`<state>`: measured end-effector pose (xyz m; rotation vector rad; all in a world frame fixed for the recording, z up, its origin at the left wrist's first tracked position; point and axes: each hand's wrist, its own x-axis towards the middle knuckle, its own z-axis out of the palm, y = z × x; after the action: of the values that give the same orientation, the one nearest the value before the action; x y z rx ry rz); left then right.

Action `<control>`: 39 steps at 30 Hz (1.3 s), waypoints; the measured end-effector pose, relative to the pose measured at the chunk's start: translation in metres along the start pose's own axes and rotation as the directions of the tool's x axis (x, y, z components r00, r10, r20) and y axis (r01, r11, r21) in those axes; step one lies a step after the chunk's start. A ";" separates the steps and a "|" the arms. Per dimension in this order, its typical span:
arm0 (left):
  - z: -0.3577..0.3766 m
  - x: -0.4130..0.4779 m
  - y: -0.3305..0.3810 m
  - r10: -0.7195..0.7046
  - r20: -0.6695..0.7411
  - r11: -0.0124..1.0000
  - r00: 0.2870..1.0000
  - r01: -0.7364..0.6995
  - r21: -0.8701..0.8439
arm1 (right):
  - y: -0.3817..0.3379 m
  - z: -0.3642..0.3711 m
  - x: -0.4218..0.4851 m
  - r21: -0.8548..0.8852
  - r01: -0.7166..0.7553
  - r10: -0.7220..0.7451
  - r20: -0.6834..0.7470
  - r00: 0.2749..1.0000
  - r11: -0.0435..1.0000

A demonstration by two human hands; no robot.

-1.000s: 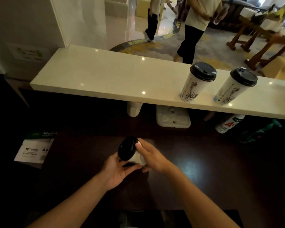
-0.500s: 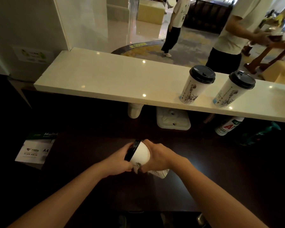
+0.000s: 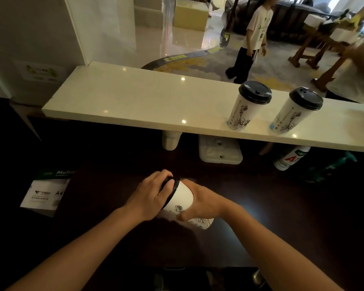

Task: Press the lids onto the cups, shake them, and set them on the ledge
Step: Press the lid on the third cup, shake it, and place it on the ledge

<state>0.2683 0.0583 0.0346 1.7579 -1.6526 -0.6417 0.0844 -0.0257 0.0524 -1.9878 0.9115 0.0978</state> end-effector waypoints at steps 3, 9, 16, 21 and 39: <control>0.003 0.000 -0.001 -0.061 0.037 0.993 0.997 0.064 -0.096 | 0.000 0.002 -0.003 -0.042 -0.017 0.016 -0.014 1.000 0.999; 0.006 0.002 0.010 -0.230 0.092 0.952 0.969 0.243 -0.185 | -0.003 -0.001 -0.007 -0.214 -0.026 0.015 -0.053 0.998 0.977; 0.019 0.019 0.023 -0.619 0.429 0.594 0.658 0.749 -0.292 | -0.010 0.006 -0.013 -0.741 -0.022 -0.120 -0.138 0.983 0.671; 0.024 0.025 0.022 -0.643 0.581 0.386 0.499 0.866 -0.317 | -0.009 0.010 -0.019 -0.855 -0.051 -0.163 -0.157 0.974 0.516; 0.073 -0.008 -0.063 -0.284 0.098 0.836 0.954 0.196 0.513 | 0.021 0.013 -0.050 0.264 -0.171 0.271 -0.414 0.869 0.949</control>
<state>0.2577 0.0587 -0.0612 2.3716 -1.8461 -0.5130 0.0387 0.0060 0.0505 -1.7161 1.3846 -0.3341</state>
